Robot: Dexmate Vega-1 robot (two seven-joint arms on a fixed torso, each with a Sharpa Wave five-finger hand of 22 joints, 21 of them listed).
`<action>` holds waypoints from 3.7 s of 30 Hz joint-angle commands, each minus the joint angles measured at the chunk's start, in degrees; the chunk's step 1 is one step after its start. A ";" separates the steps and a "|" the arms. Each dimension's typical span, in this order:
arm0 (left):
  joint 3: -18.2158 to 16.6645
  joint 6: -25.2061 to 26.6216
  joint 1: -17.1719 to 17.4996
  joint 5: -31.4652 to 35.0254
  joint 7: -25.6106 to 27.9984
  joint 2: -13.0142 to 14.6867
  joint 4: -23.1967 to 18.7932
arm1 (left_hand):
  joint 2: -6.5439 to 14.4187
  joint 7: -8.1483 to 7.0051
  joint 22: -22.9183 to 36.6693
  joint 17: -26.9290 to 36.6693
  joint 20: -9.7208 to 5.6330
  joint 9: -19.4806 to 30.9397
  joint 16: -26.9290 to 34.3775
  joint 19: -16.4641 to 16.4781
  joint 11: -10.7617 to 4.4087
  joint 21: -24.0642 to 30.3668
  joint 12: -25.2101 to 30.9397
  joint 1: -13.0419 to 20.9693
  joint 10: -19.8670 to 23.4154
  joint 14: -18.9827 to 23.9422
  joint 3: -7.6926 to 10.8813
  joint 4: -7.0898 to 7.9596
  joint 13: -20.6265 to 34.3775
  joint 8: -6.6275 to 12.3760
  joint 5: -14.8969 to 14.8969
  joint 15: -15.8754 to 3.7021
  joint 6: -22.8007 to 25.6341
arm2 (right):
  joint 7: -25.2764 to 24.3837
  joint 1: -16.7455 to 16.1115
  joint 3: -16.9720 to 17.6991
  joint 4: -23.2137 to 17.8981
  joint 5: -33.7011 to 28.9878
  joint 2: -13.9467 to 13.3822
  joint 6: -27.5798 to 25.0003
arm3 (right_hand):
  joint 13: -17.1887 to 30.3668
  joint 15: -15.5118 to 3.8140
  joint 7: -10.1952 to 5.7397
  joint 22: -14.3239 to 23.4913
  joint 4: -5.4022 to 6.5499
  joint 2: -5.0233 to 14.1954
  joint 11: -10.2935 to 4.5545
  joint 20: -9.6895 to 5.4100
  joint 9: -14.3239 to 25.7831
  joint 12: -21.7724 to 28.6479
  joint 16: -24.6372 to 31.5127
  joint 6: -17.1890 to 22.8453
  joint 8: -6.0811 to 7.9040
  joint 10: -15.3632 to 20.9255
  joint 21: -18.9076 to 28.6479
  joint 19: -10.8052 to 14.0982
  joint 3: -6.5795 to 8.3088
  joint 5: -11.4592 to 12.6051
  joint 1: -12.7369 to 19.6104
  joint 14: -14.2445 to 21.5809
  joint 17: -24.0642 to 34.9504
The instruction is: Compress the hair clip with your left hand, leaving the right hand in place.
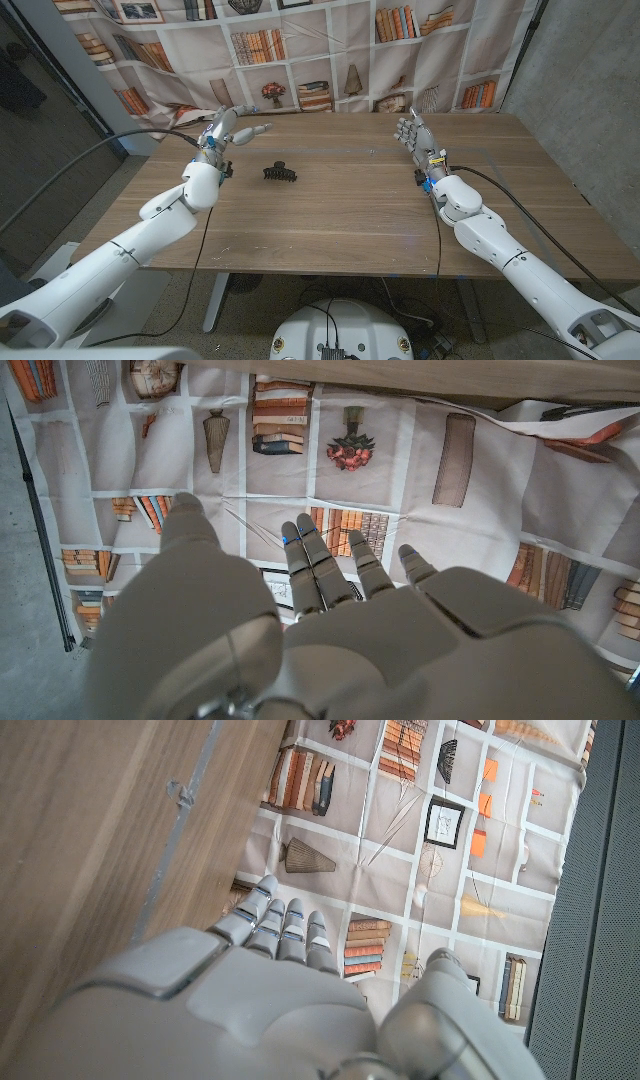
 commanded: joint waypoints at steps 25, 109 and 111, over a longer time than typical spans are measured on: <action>9.35 18.90 -8.76 16.69 -24.21 10.93 -12.34 | -0.98 -1.16 0.07 0.09 -1.09 0.17 -0.59 -2.35 -0.30 0.23 -2.18 2.13 -1.55 -1.76 -0.53 -0.89 0.49 -1.77 0.87 -5.03 -1.76 | 3.16 2.34 -0.50 2.70 2.85 1.15 -1.31 | 0.31 0.41 -0.09 0.10 -0.40 -0.03 0.13 -2.39 0.14 -0.15 -0.21 0.58 0.26 0.78 -0.57 0.71 -0.01 -0.15 0.55 0.64 0.26; 17.61 -11.18 -26.32 34.48 -51.54 6.84 7.19 | -1.08 -6.54 -0.25 0.17 -1.71 0.42 -0.44 4.21 -0.75 1.39 -4.10 9.16 -3.74 1.05 -3.14 -1.26 -0.05 -4.15 4.20 -8.48 -4.64 | -1.30 2.86 -0.74 3.75 3.60 3.93 -3.43 | 0.33 0.91 -0.23 0.16 -0.44 0.50 0.32 -1.80 0.16 -0.13 -0.29 1.16 0.23 2.09 -1.21 1.97 -0.24 -0.18 0.15 1.89 0.31; 17.95 -11.64 -26.40 34.34 -51.09 6.34 7.89 | -1.06 -6.54 -0.24 0.18 -1.75 0.43 -0.43 4.25 -0.75 1.35 -4.10 9.19 -3.84 1.08 -3.20 -1.21 -0.06 -4.17 4.22 -8.42 -4.74 | -1.32 2.92 -0.80 3.73 3.49 3.93 -3.41 | 0.33 0.89 -0.23 0.16 -0.44 0.51 0.24 -1.79 0.16 -0.15 -0.28 1.14 0.22 2.08 -1.23 1.99 -0.24 -0.19 0.16 1.96 0.31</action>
